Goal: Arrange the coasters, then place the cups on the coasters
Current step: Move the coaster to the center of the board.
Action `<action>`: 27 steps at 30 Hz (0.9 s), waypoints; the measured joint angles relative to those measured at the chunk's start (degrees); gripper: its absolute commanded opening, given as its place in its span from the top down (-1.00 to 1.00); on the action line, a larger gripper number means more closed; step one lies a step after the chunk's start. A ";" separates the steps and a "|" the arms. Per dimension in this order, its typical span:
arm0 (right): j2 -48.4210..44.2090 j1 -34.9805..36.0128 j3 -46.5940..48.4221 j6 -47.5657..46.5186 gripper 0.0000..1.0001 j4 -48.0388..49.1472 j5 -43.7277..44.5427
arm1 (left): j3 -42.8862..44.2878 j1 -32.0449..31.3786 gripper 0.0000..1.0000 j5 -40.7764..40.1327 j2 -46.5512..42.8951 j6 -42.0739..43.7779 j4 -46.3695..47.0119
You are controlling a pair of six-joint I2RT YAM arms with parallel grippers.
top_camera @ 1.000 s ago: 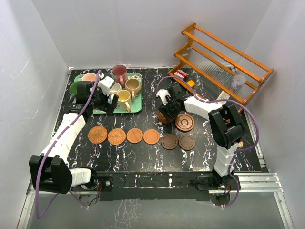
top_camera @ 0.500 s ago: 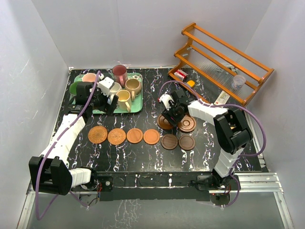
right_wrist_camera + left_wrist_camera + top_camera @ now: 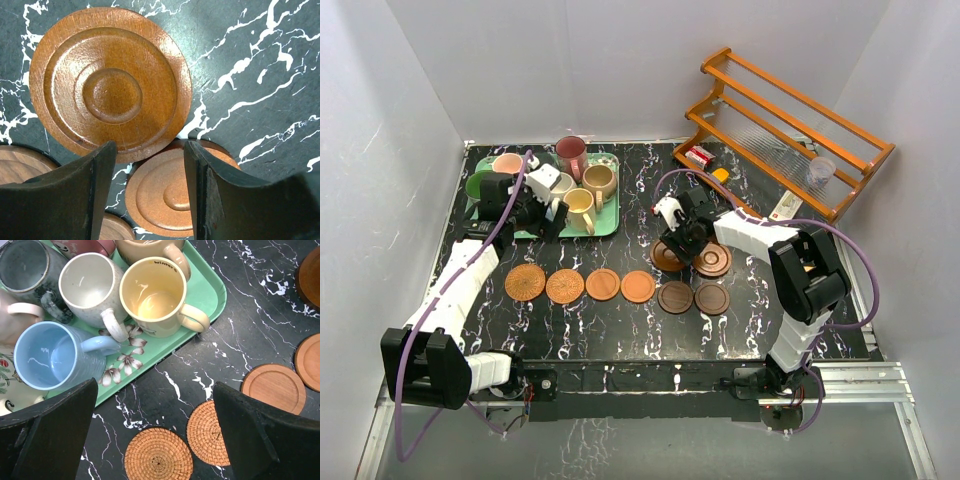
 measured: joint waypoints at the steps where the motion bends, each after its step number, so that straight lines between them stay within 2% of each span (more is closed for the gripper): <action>1: -0.09 0.00 -0.07 -0.02 -0.09 -0.02 0.17 | -0.09 0.00 -0.97 0.17 0.00 0.17 0.00; 12: -0.63 -0.04 -0.24 -1.09 -0.10 -2.51 0.31 | -0.20 0.02 -0.97 3.28 1.11 2.56 -2.64; 19: -0.63 -0.09 0.35 -1.05 -0.19 -3.89 -0.35 | -0.28 -0.09 -0.97 8.28 3.67 4.85 -5.29; 27: -1.25 -0.37 1.66 -0.68 -0.23 -5.31 -2.91 | -2.40 -3.54 -0.97 11.28 4.61 8.76 -5.53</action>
